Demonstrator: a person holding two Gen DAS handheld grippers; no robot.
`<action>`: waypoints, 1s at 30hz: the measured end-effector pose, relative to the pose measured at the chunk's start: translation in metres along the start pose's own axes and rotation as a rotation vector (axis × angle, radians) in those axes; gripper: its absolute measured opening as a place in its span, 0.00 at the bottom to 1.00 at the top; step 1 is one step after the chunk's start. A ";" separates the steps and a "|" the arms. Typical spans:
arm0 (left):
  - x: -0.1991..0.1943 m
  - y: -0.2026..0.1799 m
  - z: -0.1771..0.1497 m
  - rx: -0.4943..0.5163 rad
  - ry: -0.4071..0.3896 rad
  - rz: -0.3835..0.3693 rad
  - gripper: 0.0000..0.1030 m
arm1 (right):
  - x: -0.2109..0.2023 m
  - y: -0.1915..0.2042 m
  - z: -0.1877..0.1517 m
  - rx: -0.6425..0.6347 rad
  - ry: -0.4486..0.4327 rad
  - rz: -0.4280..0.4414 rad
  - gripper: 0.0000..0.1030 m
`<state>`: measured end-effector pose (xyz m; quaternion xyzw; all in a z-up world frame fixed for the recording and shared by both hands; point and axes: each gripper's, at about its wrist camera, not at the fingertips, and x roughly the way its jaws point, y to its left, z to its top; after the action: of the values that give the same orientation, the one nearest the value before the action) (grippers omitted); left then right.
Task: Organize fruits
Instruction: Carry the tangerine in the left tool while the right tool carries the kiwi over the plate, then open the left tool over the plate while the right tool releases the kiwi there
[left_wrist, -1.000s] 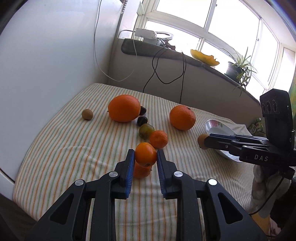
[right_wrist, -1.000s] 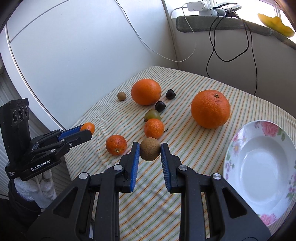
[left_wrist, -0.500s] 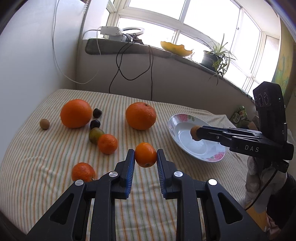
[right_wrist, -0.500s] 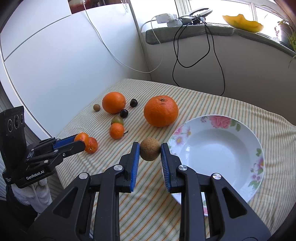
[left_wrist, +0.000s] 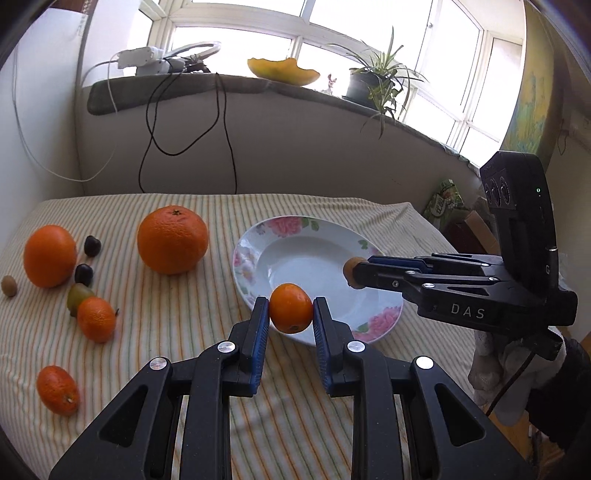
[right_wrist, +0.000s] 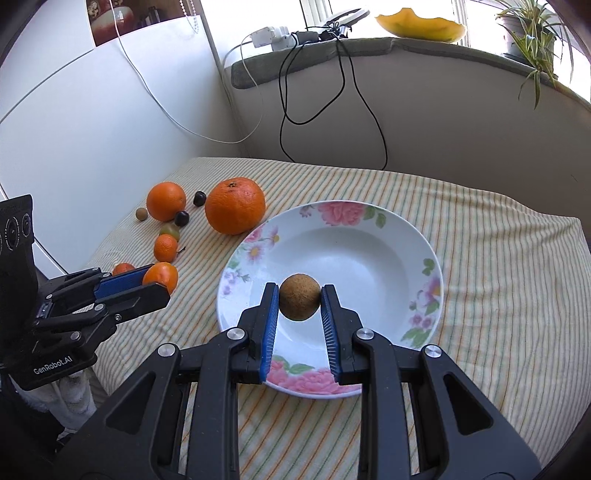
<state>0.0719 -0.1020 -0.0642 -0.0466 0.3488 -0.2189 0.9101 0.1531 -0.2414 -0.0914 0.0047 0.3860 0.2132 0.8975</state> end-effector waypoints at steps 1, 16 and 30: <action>0.004 -0.003 0.002 0.007 0.004 -0.005 0.21 | 0.001 -0.002 -0.001 0.003 0.002 -0.005 0.24; 0.039 -0.014 0.006 0.033 0.064 -0.005 0.21 | 0.013 -0.019 -0.006 0.019 0.023 -0.007 0.24; 0.039 -0.017 0.007 0.038 0.067 0.009 0.33 | 0.010 -0.020 -0.009 0.022 0.020 -0.012 0.26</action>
<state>0.0963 -0.1348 -0.0790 -0.0206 0.3750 -0.2229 0.8996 0.1608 -0.2565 -0.1081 0.0098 0.3974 0.2036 0.8947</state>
